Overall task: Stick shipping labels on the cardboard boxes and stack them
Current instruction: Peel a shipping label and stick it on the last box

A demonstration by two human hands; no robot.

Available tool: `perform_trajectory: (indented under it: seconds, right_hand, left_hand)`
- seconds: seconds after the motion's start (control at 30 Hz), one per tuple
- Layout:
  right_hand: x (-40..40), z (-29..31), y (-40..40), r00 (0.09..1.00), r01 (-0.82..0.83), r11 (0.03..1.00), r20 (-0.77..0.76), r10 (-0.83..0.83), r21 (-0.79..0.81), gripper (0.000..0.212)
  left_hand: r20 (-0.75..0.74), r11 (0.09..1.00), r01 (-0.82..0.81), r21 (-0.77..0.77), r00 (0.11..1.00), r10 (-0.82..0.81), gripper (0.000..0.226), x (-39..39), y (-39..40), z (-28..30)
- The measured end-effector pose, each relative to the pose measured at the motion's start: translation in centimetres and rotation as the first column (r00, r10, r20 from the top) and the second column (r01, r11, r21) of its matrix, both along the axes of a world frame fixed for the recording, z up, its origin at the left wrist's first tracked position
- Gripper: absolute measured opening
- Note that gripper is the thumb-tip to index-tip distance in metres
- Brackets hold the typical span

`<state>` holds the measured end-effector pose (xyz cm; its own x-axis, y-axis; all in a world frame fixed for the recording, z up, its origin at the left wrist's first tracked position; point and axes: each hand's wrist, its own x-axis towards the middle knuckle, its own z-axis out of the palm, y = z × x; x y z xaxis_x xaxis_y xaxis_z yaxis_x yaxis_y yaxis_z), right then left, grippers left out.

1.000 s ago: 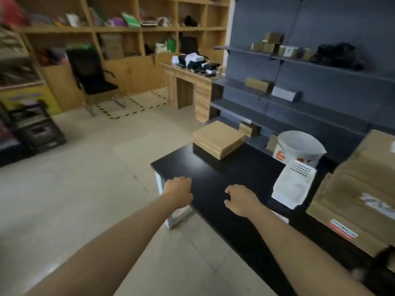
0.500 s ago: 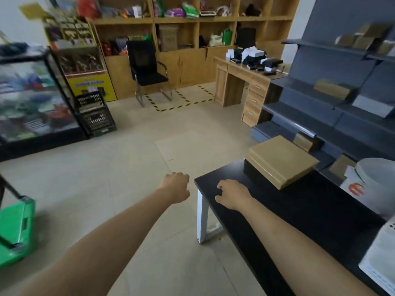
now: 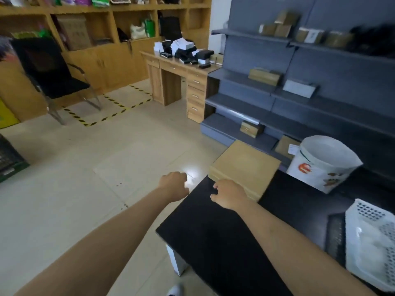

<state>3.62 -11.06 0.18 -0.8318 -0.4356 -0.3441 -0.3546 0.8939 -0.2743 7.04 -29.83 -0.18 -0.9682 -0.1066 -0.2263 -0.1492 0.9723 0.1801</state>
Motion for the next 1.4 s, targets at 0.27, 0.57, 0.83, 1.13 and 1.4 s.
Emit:
perform_trajectory:
  seconds: [0.27,0.57,0.83,1.13,1.4]
  right_hand:
    - [-5.4,-1.5,4.1,0.872,0.489,0.869,0.020,-0.489,-0.082,0.032]
    - [-9.7,-8.6,9.6,0.383,0.894,0.305,0.206,-0.900,-0.328,0.052]
    - [-12.9,-16.0,7.6,0.119,0.936,-0.009,0.340,-0.933,-0.352,0.070]
    - [-12.9,-17.5,6.9,0.109,0.897,-0.023,0.271,-0.956,-0.441,0.069]
    - [-9.2,-15.7,9.1,0.108,0.869,-0.053,0.293,-0.950,-0.491,0.065]
  left_hand:
    - [0.001,0.932,0.048,0.360,0.999,-0.052,0.037,-11.5,3.6,-2.6]
    - [0.009,0.843,-0.108,0.526,0.993,0.122,0.046,-21.2,5.5,-8.2]
    - [0.180,0.660,-0.333,0.673,0.940,0.291,0.055,-24.5,6.6,-14.6]
    - [0.123,0.620,-0.344,0.705,0.921,0.371,0.040,-24.3,7.3,-16.8]
    - [0.101,0.671,-0.242,0.701,0.965,0.242,0.050,-21.5,8.1,-15.3]
